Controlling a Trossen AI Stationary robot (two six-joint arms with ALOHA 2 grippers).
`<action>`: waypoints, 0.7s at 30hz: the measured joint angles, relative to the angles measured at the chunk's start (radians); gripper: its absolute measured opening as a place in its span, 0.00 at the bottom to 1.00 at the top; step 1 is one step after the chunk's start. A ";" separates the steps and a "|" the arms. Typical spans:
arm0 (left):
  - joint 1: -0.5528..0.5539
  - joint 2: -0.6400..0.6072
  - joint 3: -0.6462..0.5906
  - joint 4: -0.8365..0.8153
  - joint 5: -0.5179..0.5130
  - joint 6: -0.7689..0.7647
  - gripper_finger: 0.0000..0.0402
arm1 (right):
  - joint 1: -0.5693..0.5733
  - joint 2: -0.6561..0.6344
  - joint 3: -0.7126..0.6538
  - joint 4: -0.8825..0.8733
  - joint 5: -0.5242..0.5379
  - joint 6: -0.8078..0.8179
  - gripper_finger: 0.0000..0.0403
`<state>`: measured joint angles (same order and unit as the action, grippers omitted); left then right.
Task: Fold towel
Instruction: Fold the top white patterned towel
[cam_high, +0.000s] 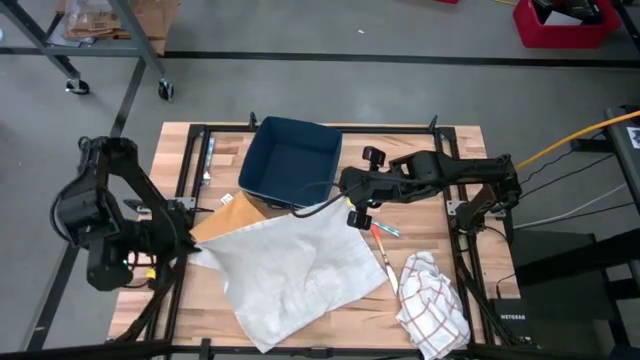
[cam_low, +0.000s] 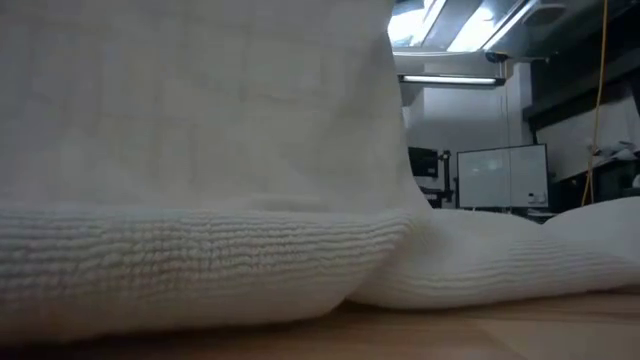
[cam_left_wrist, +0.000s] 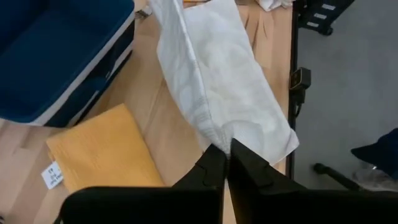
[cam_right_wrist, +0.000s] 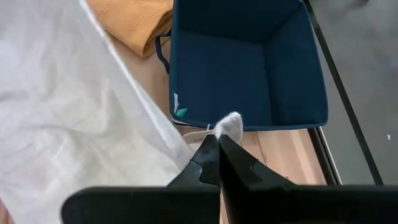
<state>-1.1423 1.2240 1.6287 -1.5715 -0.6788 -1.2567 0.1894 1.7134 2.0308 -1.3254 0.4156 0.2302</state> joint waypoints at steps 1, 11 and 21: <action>0.000 0.003 -0.001 0.000 0.002 0.000 0.00 | 0.000 0.000 0.000 -0.001 0.002 0.000 0.00; -0.005 0.170 -0.002 0.022 0.031 -0.043 0.00 | 0.009 0.006 -0.004 -0.019 -0.116 0.061 0.00; -0.005 0.417 -0.003 0.235 0.083 0.062 0.00 | 0.151 0.008 -0.004 -0.101 -0.171 0.225 0.00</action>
<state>-1.1473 1.6413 1.6253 -1.3369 -0.5957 -1.1947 0.3404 1.7210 2.0270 -1.4267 0.2450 0.4554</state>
